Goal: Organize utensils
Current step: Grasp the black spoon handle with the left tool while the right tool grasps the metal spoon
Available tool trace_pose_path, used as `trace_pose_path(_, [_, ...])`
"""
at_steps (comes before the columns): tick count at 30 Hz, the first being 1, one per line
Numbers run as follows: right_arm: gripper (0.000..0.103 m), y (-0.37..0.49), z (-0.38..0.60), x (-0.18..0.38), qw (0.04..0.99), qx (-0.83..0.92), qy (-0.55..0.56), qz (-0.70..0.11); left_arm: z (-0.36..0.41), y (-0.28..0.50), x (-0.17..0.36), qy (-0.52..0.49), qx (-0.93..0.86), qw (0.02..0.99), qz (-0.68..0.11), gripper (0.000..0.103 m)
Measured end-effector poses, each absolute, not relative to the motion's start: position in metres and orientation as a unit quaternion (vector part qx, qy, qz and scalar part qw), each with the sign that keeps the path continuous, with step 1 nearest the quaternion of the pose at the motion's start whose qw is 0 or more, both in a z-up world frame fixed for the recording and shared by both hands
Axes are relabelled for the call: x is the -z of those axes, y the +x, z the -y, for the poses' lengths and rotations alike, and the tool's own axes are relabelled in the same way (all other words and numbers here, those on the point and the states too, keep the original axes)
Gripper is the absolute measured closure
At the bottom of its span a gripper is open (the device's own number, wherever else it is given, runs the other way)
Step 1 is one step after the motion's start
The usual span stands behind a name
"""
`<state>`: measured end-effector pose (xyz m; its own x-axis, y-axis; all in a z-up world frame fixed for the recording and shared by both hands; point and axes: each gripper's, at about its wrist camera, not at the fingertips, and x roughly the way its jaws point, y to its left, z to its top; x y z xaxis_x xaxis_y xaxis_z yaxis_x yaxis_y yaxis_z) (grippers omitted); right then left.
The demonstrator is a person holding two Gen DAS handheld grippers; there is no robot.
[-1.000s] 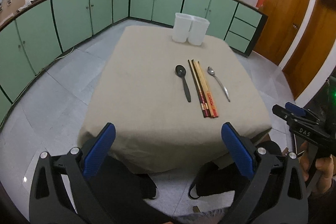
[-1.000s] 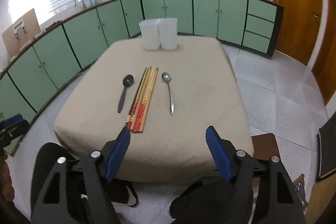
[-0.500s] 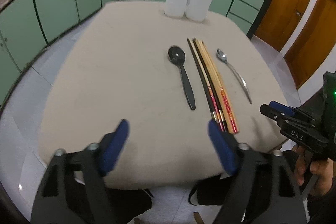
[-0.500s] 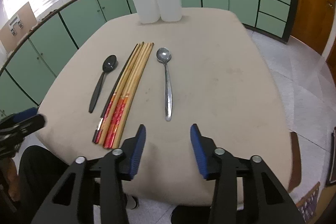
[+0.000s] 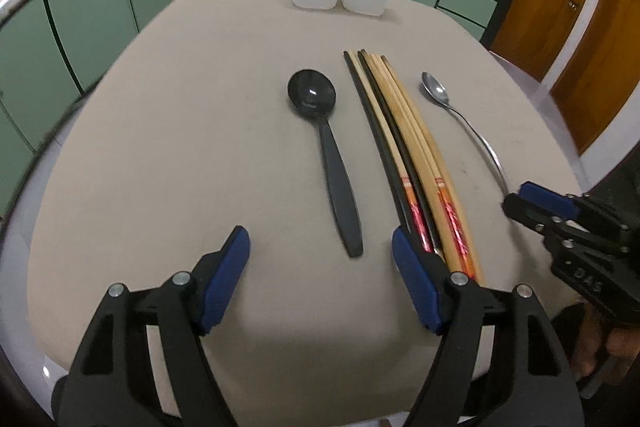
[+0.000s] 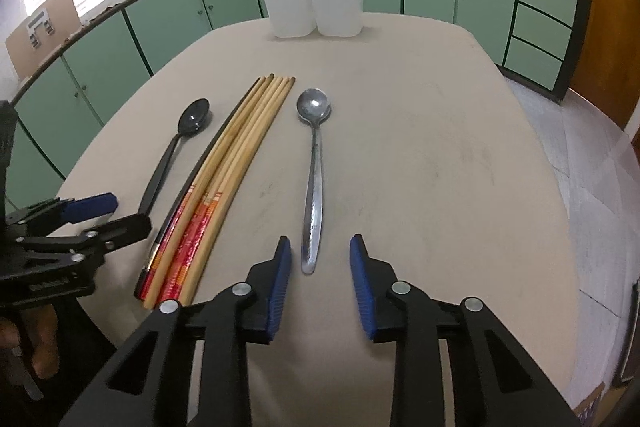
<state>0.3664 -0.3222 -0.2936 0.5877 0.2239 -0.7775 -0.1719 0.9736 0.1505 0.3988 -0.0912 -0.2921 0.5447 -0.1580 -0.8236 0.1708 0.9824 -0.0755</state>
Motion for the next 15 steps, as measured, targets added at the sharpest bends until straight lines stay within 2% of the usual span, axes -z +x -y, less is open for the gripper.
trace_pose_path(4, [0.073, 0.366, 0.32, 0.294, 0.894, -0.112, 0.022, -0.434, 0.092, 0.392, 0.292, 0.02, 0.083, 0.889, -0.451, 0.048])
trace_pose_path(6, [0.073, 0.364, 0.318, 0.294, 0.896, -0.112, 0.016, -0.43, 0.088, 0.388, 0.29, 0.014, 0.085, 0.891, -0.447, 0.062])
trace_pose_path(8, [0.073, 0.363, 0.315, 0.294, 0.898, -0.113, 0.011, -0.426, 0.085, 0.385, 0.288, 0.002, 0.093, 0.89, -0.445, 0.082])
trace_pose_path(12, [0.073, 0.365, 0.314, 0.296, 0.901, -0.114, 0.004, -0.418, 0.085, 0.386, 0.289, 0.0, 0.095, 0.891, -0.444, 0.084])
trace_pose_path(15, [0.079, 0.366, 0.314, 0.296, 0.903, -0.111, 0.003, -0.415, 0.083, 0.384, 0.289, -0.008, 0.094, 0.894, -0.439, 0.082])
